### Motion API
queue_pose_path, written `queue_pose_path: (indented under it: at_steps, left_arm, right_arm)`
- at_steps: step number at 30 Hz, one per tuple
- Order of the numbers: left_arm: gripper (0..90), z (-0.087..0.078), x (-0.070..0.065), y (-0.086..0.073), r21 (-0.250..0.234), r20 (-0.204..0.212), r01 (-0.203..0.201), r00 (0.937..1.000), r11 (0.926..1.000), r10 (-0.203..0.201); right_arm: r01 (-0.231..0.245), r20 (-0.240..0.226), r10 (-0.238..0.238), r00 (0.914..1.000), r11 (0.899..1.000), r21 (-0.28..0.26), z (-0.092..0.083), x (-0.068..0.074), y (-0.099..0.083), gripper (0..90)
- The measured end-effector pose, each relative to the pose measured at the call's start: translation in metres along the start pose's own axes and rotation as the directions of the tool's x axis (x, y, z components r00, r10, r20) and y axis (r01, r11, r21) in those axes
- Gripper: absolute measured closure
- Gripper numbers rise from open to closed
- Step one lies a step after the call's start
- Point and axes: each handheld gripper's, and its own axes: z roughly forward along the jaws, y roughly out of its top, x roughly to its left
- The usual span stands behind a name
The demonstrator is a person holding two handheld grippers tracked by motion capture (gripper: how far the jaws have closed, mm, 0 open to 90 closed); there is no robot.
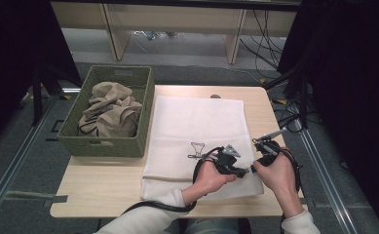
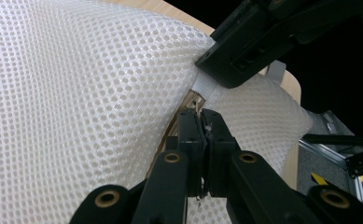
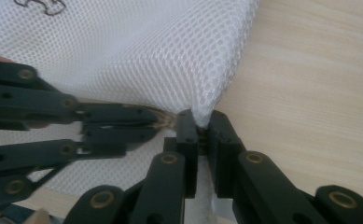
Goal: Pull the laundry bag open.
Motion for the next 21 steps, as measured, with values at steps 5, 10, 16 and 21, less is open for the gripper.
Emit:
queue_pose_path:
  at_steps: [5, 10, 16, 21]
  left_arm:
    - [86.8, -0.004, 0.001, -0.001, 0.006, 0.001, 0.026, 0.9997, 0.9997, -0.026]
    - [86.8, -0.008, 0.001, -0.002, 0.000, 0.007, 0.040, 0.9992, 0.9992, -0.040]
    - [86.9, -0.012, 0.002, -0.001, -0.014, 0.022, 0.081, 0.9965, 0.9966, -0.081]
    - [86.9, -0.015, 0.004, -0.002, -0.006, 0.018, 0.092, 0.9956, 0.9958, -0.092]
  right_arm:
    - [-0.010, -0.010, 0.010, 0.9999, 1.000, 0.016, 0.003, 0.001, -0.001, 84.7]
    - [-0.013, -0.013, 0.013, 0.9998, 1.000, 0.027, 0.005, 0.003, 0.000, 84.7]
    - [0.003, 0.002, -0.003, 1.0000, 1.000, 0.029, 0.007, 0.003, -0.001, 84.7]
    - [-0.007, 0.005, 0.007, 1.0000, 0.999, 0.044, 0.010, 0.005, 0.000, 84.9]
